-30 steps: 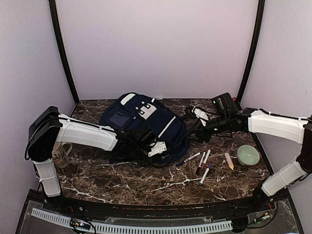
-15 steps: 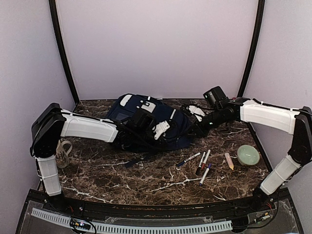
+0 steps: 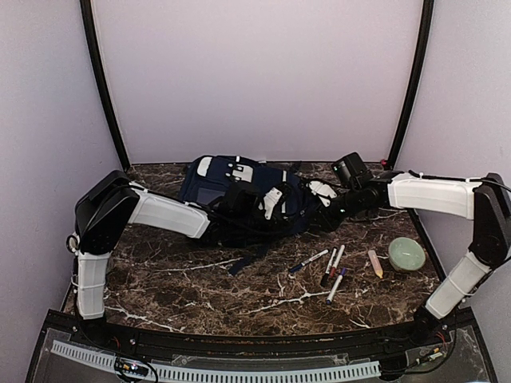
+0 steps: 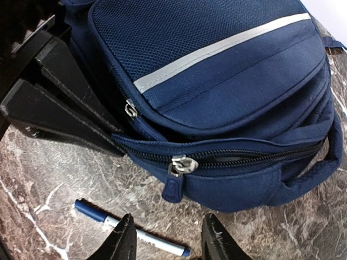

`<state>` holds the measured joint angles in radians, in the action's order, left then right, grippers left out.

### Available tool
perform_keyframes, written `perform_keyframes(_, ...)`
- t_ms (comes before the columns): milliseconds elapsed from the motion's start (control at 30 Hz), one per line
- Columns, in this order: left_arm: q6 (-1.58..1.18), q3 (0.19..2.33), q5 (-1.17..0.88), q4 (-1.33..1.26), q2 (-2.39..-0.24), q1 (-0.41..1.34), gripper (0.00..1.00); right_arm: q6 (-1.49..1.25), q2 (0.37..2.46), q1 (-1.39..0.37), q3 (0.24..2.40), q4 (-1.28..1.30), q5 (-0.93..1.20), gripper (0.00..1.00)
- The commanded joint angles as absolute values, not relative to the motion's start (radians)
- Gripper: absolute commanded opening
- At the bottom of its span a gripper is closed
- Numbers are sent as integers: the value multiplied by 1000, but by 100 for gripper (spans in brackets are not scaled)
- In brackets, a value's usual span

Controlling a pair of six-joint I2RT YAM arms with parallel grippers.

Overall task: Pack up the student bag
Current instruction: Adjust the student bag at the center of the board, then zip the student bag into the largest pocket of the bag.

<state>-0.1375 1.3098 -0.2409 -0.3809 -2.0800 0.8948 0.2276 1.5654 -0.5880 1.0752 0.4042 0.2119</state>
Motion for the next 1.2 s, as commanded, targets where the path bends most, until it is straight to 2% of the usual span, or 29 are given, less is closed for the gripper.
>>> perform_keyframes(0, -220, 1373, -275, -587, -2052, 903, 0, 209, 1618, -587, 1091, 324, 194, 43)
perform_keyframes(433, -195, 1411, -267, -554, -2053, 936, 0, 208, 1714, -624, 1113, 222, 157, 40)
perform_keyframes(567, -153, 1413, -250, -525, -2047, 954, 0, 203, 1724, -627, 1135, 230, 125, 24)
perform_keyframes(667, -145, 1409, -244, -511, -2044, 956, 0, 207, 1702, -625, 1136, 244, 115, 17)
perform_keyframes(1000, -81, 1363, -191, -452, -2007, 956, 0, 224, 1606, -595, 1104, 396, 127, 0)
perform_keyframes(1167, -66, 1341, -181, -436, -1995, 956, 0, 219, 1602, -580, 1083, 419, 157, 0)
